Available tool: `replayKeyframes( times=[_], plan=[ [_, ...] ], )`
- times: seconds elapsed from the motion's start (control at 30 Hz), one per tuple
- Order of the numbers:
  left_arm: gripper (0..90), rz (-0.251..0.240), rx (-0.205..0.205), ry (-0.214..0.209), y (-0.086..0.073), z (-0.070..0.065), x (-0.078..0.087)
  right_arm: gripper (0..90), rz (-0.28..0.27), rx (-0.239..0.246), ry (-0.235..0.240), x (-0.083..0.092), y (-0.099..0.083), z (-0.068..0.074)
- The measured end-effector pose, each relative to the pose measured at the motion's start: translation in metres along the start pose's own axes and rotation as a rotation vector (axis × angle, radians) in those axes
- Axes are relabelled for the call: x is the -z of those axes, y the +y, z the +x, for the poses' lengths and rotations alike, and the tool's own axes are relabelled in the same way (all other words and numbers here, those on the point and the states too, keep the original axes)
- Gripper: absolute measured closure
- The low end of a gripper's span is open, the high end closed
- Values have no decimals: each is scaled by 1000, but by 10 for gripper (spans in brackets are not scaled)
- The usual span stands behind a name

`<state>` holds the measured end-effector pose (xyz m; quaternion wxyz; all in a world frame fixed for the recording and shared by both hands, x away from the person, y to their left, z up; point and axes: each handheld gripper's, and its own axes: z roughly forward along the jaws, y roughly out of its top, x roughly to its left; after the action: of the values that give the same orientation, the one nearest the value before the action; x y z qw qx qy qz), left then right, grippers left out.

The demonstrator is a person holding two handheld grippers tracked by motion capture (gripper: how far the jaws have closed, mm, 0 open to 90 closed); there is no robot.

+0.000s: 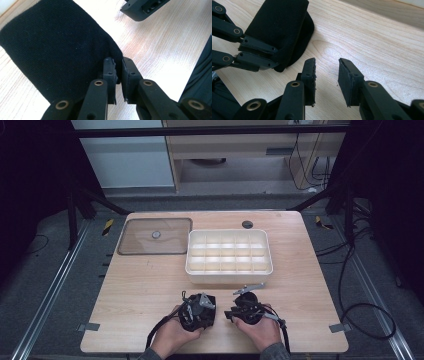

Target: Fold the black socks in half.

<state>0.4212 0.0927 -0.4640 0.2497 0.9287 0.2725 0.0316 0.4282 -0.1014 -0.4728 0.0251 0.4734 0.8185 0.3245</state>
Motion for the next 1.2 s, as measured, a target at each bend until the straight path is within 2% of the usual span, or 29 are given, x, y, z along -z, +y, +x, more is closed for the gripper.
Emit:
replayKeyframes(
  times=[0.53, 0.8, 1.2],
  plan=[
    [821, 6, 0, -2, 0, 1, -2, 625, 3, 7, -3, -2, 0, 1],
    [821, -11, 22, -17, -1, 2, -3, 608, 1, 11, -4, -2, -1, 1],
    [805, -12, 13, 10, 5, 0, 2, 560, -13, 3, -18, 0, 0, 0]
  ],
)
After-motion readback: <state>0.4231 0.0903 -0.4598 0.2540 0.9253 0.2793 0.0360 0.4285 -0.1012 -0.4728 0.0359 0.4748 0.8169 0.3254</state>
